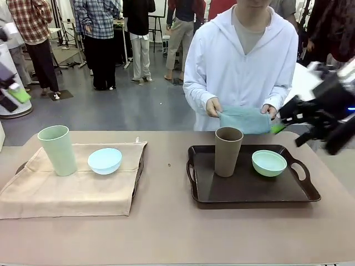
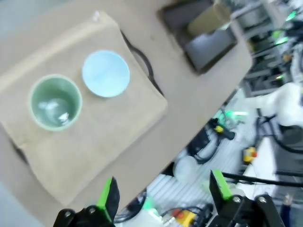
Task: Set up a tray with a mat and arrange the tableware.
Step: Pick up the Picnic Bowl and Reusable plastic cup from the Handle tray in front of the human's position and hold them in the air.
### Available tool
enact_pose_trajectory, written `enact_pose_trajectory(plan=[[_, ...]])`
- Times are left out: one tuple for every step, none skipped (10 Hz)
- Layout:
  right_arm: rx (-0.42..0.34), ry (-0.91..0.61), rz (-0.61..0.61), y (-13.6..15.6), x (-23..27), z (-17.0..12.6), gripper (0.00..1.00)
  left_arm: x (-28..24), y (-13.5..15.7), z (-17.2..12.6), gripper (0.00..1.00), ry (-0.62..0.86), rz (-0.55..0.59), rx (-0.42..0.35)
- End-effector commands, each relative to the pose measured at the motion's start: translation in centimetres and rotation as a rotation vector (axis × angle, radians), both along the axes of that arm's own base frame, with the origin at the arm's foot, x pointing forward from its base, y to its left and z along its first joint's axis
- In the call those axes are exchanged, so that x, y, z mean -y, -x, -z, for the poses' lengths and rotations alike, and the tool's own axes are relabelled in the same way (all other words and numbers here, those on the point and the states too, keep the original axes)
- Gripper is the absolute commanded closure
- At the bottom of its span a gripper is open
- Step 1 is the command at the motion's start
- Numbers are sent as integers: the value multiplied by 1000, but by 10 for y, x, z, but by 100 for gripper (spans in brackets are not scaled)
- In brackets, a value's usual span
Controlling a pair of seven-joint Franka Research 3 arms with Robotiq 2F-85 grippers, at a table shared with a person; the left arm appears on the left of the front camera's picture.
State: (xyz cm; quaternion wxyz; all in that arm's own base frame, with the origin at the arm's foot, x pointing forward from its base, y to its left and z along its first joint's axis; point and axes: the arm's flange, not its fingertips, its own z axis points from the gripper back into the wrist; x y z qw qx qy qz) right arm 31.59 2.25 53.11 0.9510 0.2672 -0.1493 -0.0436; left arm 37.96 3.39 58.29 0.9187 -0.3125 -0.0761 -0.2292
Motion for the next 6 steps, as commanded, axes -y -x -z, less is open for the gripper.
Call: enact_pose_trajectory(plan=[[86, -224, 41, 50, 55, 38, 19, -45, -10, 13, 0, 132, -42, -93], [119, -315, 89, 66, 79, 50, 19, -65, -11, 23, 0, 153, -67, -123], [131, -356, 125, 75, 99, 57, 19, -85, -13, 35, 0, 181, -102, -145], [129, -406, 160, 85, 113, 65, 19, -101, -14, 40, 0, 217, -128, -154], [126, -433, 171, 91, 124, 70, 19, -110, -10, 49, 0, 270, -145, -141], [128, -495, 195, 95, 135, 79, 19, -125, -3, 48, 0, 319, -174, -102]])
